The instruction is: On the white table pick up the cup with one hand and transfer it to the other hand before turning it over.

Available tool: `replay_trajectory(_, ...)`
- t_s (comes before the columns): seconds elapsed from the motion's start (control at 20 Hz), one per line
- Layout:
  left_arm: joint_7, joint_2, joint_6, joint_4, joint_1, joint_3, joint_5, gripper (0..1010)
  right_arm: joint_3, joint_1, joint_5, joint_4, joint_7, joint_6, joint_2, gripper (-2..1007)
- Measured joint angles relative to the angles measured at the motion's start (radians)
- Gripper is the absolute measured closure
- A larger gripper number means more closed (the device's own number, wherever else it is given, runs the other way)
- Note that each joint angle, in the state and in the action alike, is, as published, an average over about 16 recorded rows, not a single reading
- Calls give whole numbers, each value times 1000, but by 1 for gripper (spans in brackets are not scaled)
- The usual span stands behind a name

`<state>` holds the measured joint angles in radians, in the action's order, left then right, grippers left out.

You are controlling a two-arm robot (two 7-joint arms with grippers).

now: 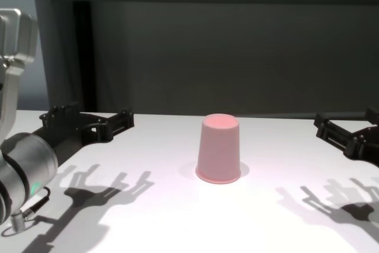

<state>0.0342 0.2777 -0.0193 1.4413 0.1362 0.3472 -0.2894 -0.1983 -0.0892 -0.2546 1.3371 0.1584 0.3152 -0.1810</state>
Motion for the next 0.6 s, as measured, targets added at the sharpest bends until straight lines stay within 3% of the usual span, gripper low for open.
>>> replay_trajectory(0.6, 0, 0, 0, 0, 0, 0, 0, 10, -1, -2, -1, -1, 0, 0, -1, 3)
